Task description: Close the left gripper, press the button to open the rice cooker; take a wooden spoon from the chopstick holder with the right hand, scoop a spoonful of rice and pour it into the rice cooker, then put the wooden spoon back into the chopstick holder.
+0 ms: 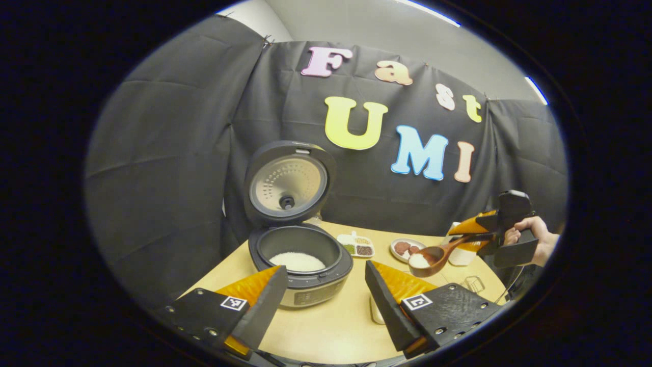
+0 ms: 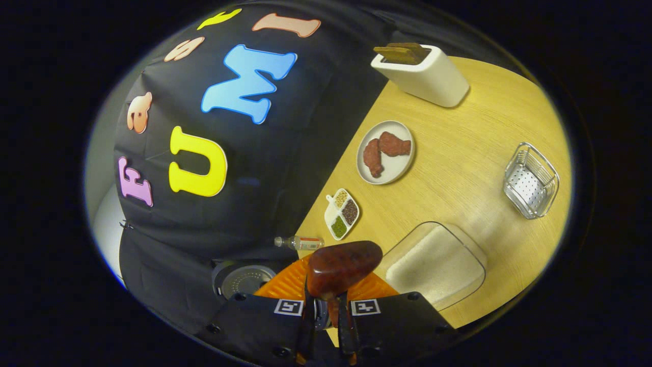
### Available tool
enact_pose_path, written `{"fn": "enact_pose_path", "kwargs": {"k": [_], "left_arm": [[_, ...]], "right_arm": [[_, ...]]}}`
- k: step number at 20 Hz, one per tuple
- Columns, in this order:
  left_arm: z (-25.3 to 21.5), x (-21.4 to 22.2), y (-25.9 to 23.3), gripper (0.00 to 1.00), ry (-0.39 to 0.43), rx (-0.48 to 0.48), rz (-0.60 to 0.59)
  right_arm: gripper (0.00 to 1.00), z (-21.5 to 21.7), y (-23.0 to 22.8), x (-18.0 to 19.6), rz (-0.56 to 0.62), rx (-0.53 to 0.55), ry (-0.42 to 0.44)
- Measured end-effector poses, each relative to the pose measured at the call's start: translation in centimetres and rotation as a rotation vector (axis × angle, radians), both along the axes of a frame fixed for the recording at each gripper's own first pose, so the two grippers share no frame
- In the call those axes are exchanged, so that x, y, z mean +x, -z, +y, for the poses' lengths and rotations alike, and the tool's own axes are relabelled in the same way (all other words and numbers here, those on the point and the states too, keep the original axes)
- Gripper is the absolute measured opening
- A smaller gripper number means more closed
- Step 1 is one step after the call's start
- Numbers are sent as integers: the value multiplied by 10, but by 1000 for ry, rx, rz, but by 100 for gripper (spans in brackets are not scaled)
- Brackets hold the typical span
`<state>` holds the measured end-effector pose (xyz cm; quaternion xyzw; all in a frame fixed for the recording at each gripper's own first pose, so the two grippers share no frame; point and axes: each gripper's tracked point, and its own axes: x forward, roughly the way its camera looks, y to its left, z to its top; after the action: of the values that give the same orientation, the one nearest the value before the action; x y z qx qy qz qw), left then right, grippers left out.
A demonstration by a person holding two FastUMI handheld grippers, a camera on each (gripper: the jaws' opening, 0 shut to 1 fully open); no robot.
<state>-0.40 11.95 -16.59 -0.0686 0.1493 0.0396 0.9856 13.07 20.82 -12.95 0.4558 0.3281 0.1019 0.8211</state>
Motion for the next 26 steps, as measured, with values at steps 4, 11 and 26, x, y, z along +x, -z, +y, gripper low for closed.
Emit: {"fn": "enact_pose_path", "kwargs": {"k": [4, 11, 26], "left_arm": [[10, -9, 3, 94, -23, 7, 1], [51, -29, 6, 94, -81, 28, 4], [144, -65, 22, 94, -220, 75, 63]], "right_arm": [[18, 46, -24, 10, -40, 41, -69], [19, 130, -51, 24, -94, 80, -164], [20, 273, -13, 46, -312, -315, -386]]}}
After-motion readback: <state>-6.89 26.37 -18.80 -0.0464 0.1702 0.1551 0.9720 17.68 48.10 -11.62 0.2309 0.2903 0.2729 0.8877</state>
